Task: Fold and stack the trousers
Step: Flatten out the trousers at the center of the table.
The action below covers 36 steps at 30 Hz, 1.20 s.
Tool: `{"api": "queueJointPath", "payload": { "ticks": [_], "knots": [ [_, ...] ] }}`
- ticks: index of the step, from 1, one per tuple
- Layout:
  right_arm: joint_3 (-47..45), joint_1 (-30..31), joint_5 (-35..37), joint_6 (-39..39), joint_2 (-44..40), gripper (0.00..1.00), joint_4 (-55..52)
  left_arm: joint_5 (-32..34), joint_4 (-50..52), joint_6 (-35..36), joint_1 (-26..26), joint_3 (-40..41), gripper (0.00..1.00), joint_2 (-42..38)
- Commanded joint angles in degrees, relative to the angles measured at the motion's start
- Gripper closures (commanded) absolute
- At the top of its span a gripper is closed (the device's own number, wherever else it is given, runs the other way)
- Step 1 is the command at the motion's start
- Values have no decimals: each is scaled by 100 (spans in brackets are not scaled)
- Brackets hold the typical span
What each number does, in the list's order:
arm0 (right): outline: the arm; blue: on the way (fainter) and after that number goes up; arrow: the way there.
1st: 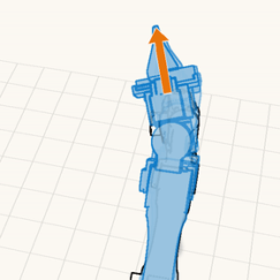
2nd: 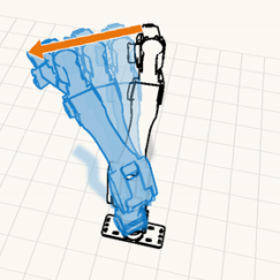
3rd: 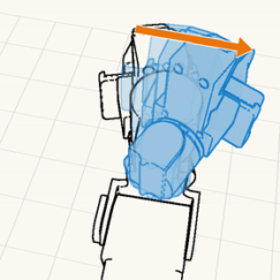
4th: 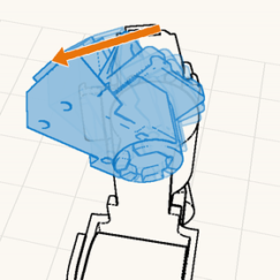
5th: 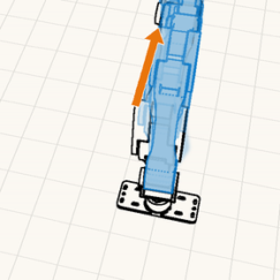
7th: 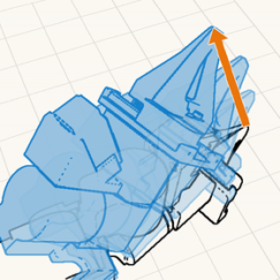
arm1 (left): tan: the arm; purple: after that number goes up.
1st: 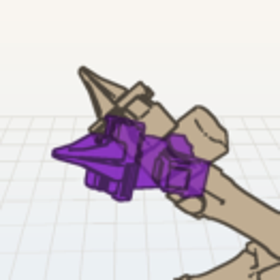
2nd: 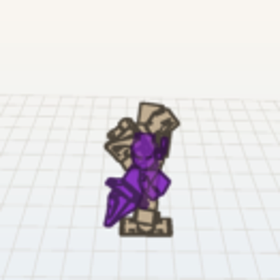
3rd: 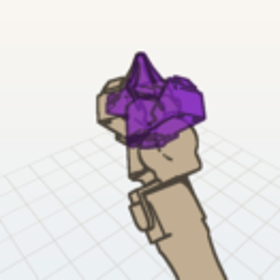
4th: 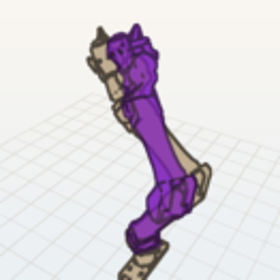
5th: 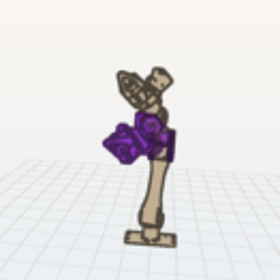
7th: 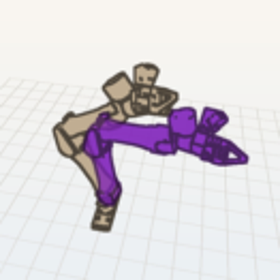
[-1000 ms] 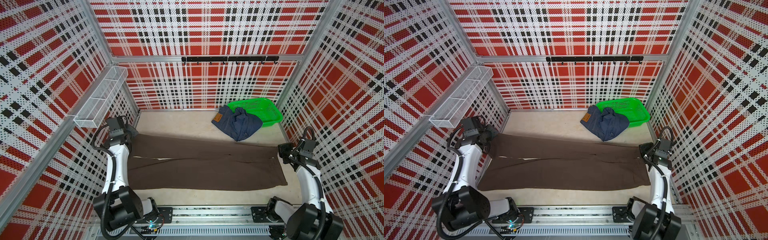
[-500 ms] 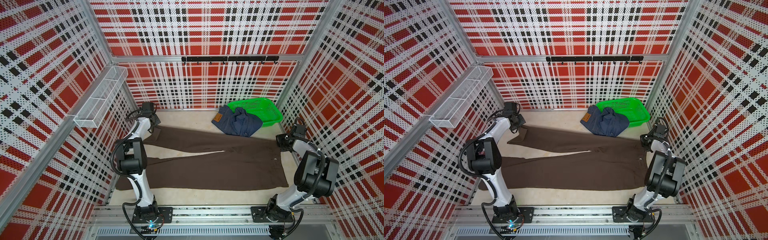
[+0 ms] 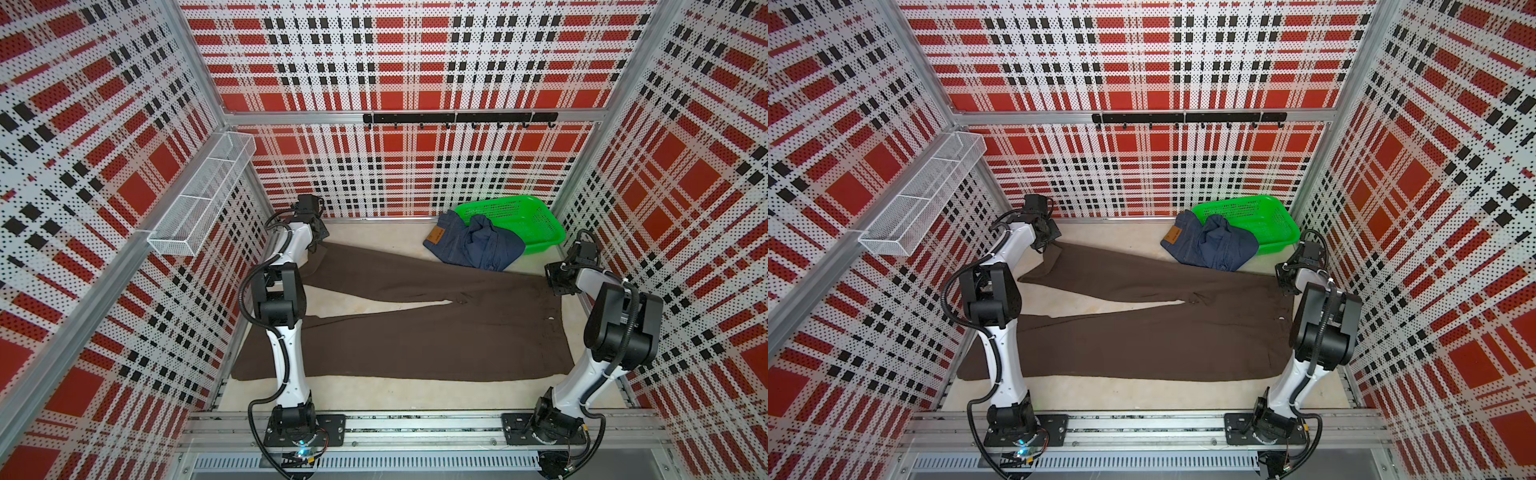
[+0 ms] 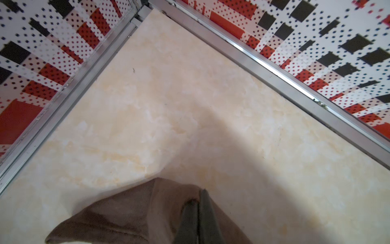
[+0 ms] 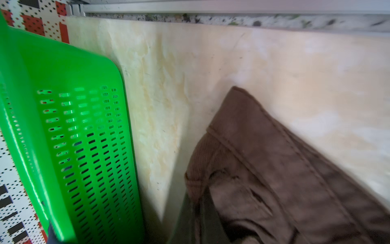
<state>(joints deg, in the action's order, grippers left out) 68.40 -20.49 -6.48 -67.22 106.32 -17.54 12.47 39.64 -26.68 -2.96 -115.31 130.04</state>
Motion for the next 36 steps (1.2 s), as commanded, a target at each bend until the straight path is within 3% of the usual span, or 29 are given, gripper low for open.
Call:
{"api": "queueJointPath", "payload": {
  "ticks": [1,4,7,12,17,22,28,32,36],
  "knots": [
    [219,92,335,-142,267,100,-24,187,188,51,-98,-325,100,346],
    [402,213,376,-177,339,100,-54,74,319,69,-138,-812,100,619],
    [561,302,410,-207,345,96,-120,-42,557,122,-185,-1501,90,985],
    [614,402,416,-209,201,78,-194,-143,830,178,-321,-2222,49,1356],
    [575,458,435,-24,-283,61,-329,-3,809,324,-407,-2065,34,960],
    [487,485,507,278,-946,48,-579,203,557,470,-301,-1329,30,83],
    [16,493,513,586,-1791,46,-774,-253,29,668,73,281,33,-942],
    [-480,522,351,687,-2191,47,-751,-821,-32,751,291,799,43,-909],
    [-880,725,118,790,-2402,56,-698,-831,76,786,323,663,55,-415]
  ]
}}
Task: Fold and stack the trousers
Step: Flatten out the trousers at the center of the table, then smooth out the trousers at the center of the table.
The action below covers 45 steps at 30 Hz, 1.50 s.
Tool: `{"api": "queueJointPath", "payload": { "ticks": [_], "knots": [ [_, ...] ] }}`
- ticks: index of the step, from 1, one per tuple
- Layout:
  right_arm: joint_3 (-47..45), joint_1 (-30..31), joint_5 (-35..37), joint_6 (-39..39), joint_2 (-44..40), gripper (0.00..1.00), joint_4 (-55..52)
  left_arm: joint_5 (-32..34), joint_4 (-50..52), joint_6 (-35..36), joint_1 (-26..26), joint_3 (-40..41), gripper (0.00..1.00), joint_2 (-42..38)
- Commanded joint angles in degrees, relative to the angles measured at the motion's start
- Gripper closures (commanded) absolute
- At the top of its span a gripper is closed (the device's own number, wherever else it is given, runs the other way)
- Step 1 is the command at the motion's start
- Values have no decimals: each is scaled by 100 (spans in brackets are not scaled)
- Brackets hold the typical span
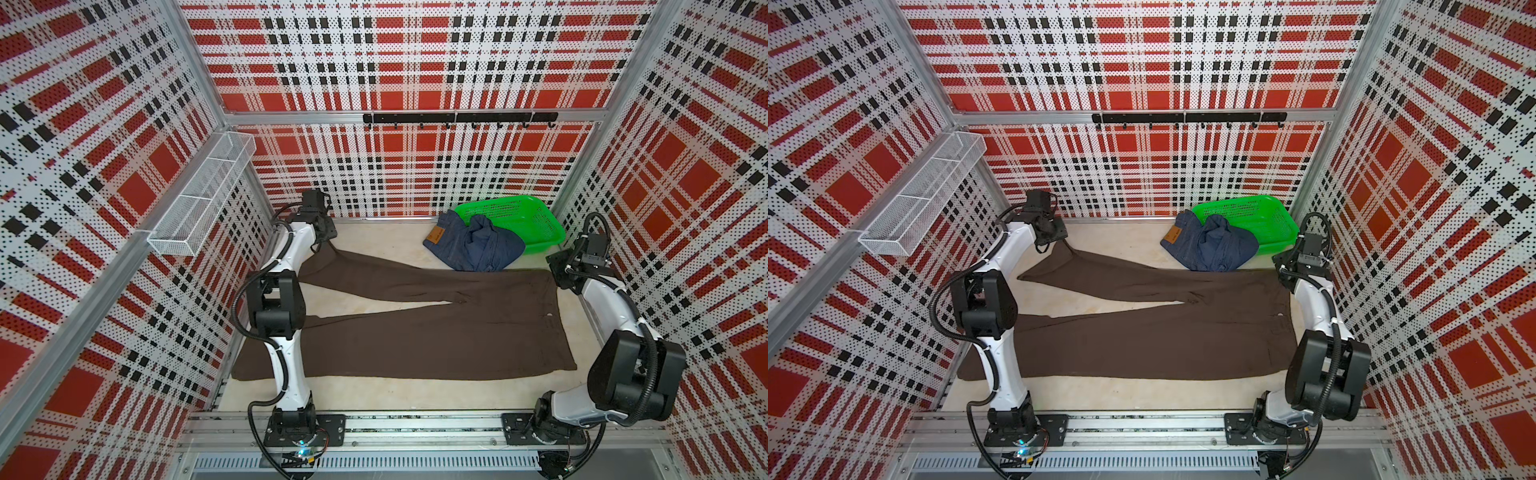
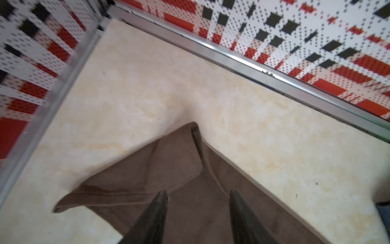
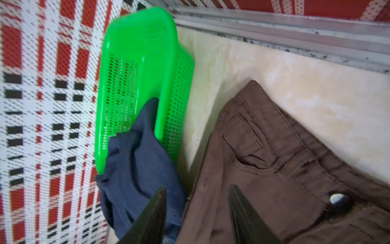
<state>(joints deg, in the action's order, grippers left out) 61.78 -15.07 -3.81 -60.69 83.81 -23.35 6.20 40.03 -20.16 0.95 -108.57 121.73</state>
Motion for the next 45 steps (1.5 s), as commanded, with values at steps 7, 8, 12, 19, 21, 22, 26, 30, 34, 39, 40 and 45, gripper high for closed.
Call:
{"api": "queueJointPath", "payload": {
  "ticks": [7,8,12,19,21,22,26,30,34,39,40,45],
  "knots": [
    [-885,834,-545,127,66,83,153,-433,275,223,-7,-736,57,1467],
    [-973,913,-557,114,113,87,208,-487,293,223,-8,-845,56,1573],
    [-1283,1109,-555,50,333,98,379,-563,365,232,-14,-1206,56,1979],
    [-1536,1134,-412,85,557,100,481,-306,645,232,-185,-1798,59,2464],
    [-1550,1139,-394,103,633,100,490,-287,679,223,-256,-1925,60,2513],
    [-1552,1138,-387,101,666,100,494,-272,696,223,-277,-1971,60,2507],
    [-1591,1147,-335,85,768,97,534,-155,649,238,-328,-1992,46,2349],
    [-1617,1180,-331,83,875,90,568,-69,602,245,-406,-1999,37,2142],
    [-1647,1226,-322,71,903,90,586,-81,507,309,-305,-1600,30,1555],
    [-1643,1261,-315,70,907,89,601,43,181,329,-183,-720,26,777],
    [-1647,1261,-324,75,902,89,603,108,172,333,-183,-584,27,686],
    [-1654,1281,-344,83,906,89,612,276,245,433,-187,-235,47,617]
  ]
}}
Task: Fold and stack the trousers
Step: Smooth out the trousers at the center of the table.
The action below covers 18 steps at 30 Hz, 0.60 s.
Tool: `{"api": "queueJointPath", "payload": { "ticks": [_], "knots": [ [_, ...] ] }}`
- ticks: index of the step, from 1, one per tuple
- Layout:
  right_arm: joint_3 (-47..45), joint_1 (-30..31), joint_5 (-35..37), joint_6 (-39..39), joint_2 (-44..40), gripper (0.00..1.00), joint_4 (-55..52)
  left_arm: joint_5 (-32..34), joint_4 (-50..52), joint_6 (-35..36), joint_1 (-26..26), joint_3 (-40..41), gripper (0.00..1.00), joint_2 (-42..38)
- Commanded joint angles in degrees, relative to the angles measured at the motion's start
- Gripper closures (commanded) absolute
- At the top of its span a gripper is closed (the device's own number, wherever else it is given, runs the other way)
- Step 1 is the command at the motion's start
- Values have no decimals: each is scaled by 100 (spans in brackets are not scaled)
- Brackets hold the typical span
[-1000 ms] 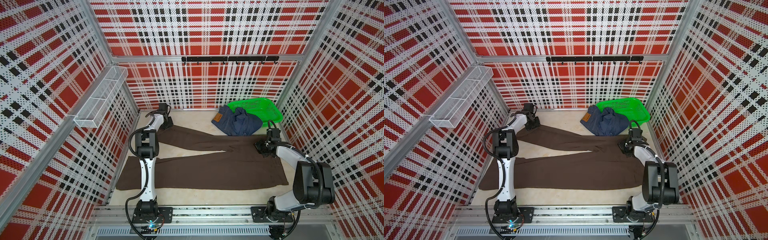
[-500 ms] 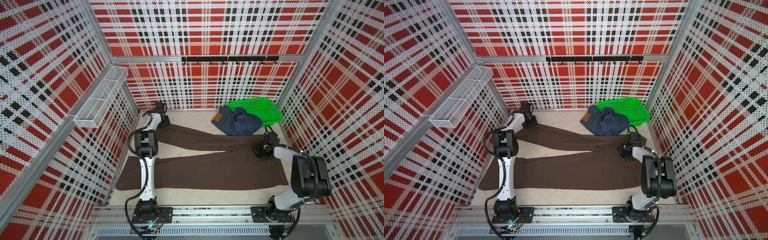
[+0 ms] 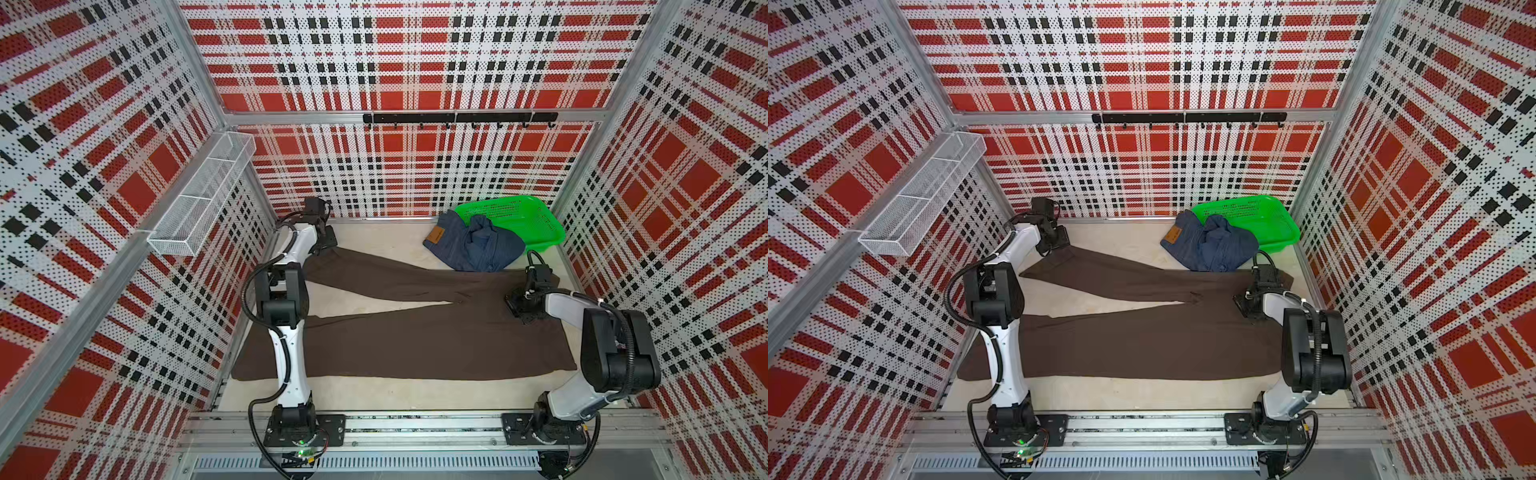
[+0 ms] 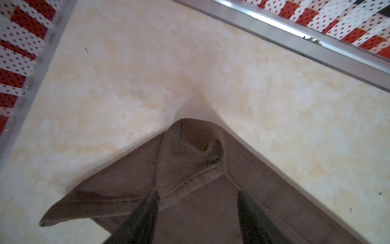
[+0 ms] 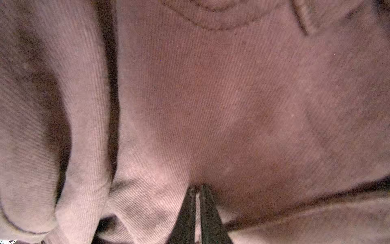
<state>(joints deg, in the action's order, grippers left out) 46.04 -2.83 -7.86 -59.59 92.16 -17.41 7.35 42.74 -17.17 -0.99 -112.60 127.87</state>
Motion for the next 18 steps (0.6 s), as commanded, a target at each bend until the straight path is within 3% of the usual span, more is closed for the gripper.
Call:
{"api": "queueJointPath", "payload": {
  "ticks": [1,18],
  "knots": [
    [-81,59,52,-27,73,89,18,145,12,172,11,192,48,46],
    [-59,151,-15,-59,224,89,88,82,326,451,180,-623,32,1245]
  ]
}}
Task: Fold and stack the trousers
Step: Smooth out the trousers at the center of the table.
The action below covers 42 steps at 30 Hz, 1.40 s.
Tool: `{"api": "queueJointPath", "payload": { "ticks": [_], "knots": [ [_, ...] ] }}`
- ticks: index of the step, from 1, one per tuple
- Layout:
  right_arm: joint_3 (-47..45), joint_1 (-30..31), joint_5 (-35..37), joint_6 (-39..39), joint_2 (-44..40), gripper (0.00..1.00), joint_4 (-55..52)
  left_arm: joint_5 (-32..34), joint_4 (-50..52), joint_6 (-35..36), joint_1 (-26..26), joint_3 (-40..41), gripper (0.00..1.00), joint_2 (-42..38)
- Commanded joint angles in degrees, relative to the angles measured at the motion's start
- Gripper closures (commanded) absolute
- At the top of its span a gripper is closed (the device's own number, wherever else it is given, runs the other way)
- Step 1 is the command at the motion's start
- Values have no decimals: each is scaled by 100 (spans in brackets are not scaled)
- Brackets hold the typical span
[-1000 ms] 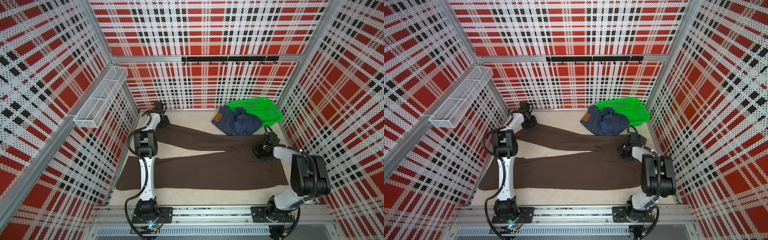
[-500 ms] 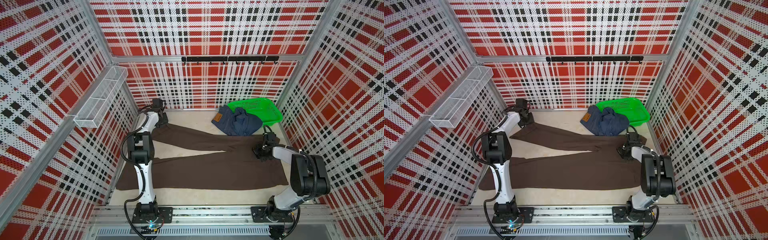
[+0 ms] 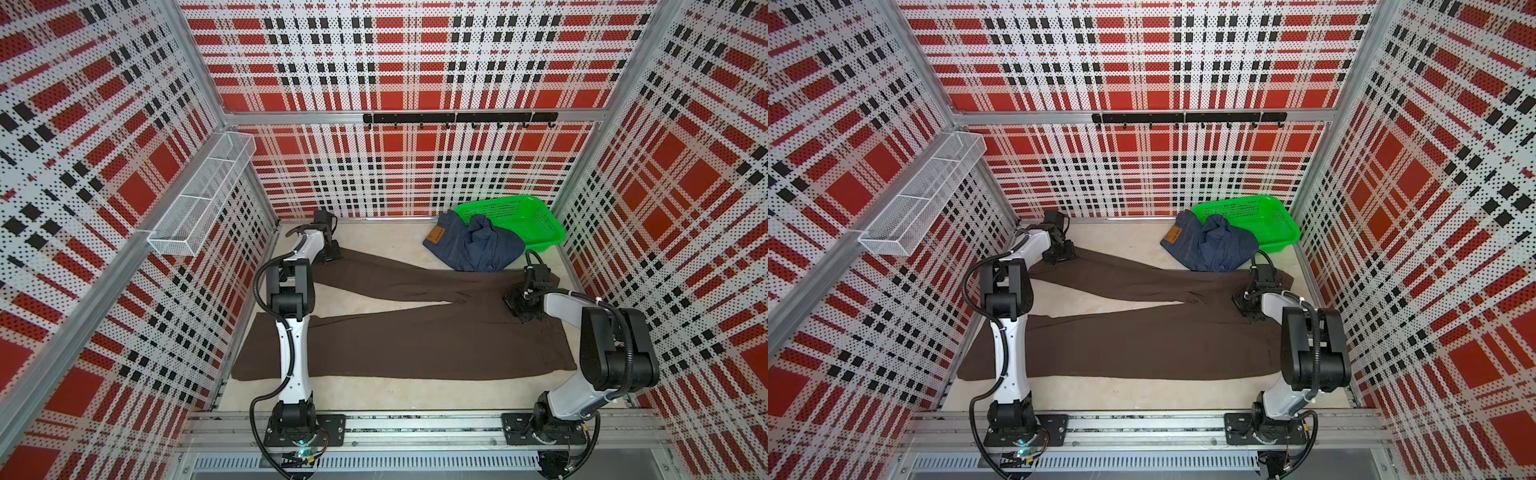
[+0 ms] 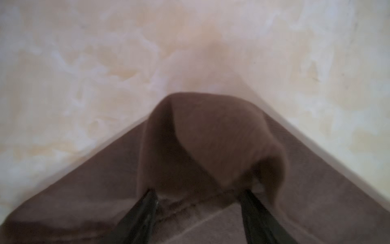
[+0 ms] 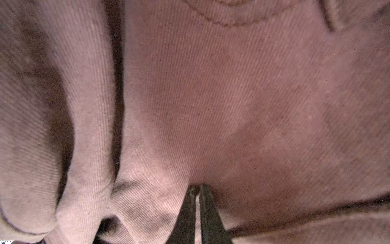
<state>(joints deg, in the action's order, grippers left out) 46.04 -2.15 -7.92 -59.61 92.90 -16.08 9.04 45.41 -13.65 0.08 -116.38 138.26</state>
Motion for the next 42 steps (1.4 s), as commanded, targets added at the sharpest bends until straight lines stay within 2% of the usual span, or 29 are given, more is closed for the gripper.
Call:
{"api": "queueJointPath", "payload": {
  "ticks": [1,3,5,13,15,22,31,35,38,42],
  "knots": [
    [-52,90,-13,-51,149,89,-53,-84,85,108,72,-332,32,266],
    [-53,97,-3,-53,144,89,-62,-70,130,126,72,-464,33,388],
    [-51,92,10,-57,152,89,-61,-15,231,135,73,-626,40,502],
    [-23,135,1,-59,246,91,-45,296,444,165,-1,-895,80,660],
    [0,153,10,-59,267,91,-53,364,434,143,-21,-943,86,562],
    [82,214,69,-82,335,91,-115,266,439,51,-223,-1572,91,128],
    [114,242,102,-113,295,92,-198,468,297,-132,-666,-2335,95,455],
    [185,264,146,-103,182,92,-320,448,102,-234,-817,-2629,94,748],
    [251,277,167,-103,94,92,-417,408,-164,-281,-868,-2628,88,849],
    [316,311,210,-124,-56,92,-525,298,-462,-346,-947,-2688,88,943]
  ]
}}
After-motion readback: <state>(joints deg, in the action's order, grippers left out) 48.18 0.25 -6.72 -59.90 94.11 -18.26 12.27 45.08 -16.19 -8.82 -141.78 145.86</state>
